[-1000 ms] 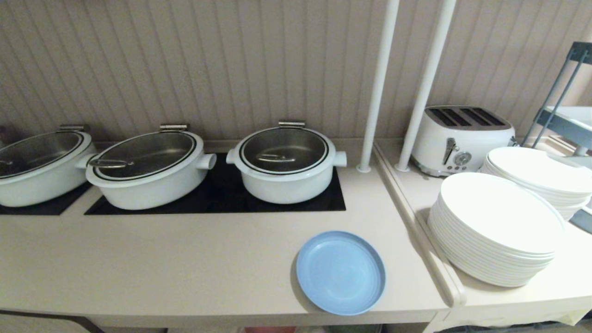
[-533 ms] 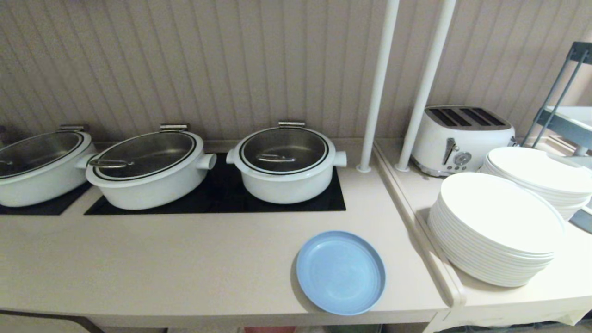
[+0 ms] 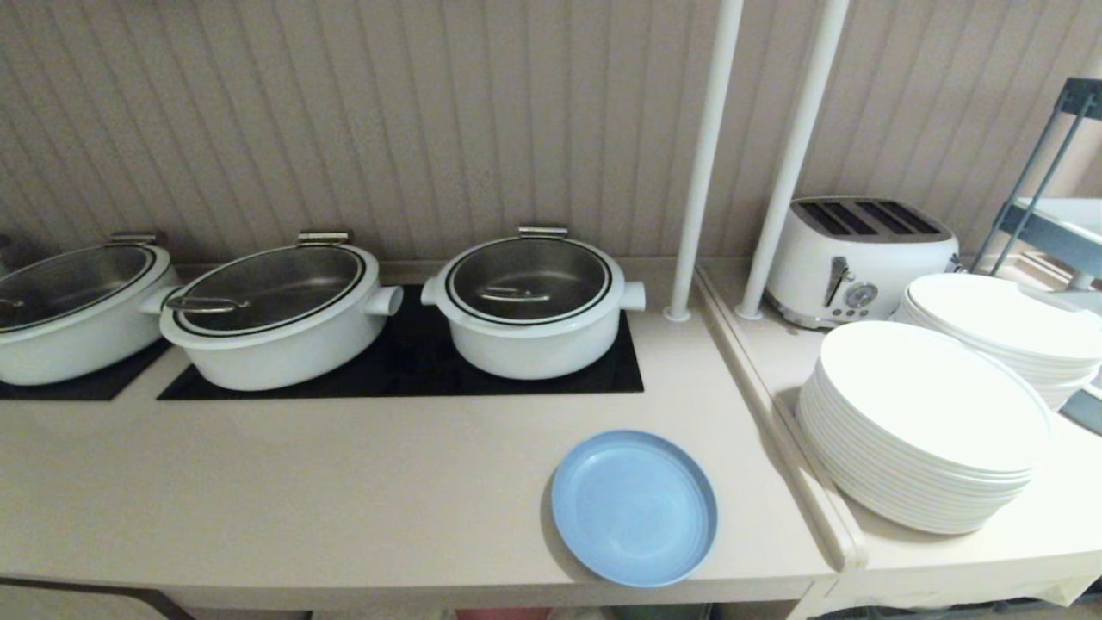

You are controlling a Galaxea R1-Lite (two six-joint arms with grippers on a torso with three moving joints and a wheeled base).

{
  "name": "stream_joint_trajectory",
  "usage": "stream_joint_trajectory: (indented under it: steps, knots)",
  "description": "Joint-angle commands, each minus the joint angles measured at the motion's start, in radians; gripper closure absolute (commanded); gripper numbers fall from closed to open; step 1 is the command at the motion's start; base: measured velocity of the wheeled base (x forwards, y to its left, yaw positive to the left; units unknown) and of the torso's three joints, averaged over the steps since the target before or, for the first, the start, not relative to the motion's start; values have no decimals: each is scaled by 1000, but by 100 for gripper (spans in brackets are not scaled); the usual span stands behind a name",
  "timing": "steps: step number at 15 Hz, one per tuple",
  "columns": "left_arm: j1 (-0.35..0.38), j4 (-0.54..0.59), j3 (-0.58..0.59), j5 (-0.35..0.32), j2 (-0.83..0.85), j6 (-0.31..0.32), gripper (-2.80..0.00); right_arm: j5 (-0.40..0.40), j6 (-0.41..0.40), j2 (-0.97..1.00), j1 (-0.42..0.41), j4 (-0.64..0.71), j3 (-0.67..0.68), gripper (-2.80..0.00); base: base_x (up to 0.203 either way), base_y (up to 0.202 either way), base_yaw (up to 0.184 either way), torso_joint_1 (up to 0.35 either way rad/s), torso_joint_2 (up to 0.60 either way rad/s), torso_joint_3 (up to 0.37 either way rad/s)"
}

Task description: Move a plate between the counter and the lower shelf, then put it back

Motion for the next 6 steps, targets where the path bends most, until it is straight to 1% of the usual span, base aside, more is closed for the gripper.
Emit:
stream_joint_trajectory:
  steps: [1,6]
  knots:
    - [0,0,0,1,0,-1,0,-7,0,2,1,-1,1,0,0,0,0,0,0,0]
    - [0,0,0,1,0,-1,0,-5,7,2,0,-1,1,0,0,0,0,0,0,0]
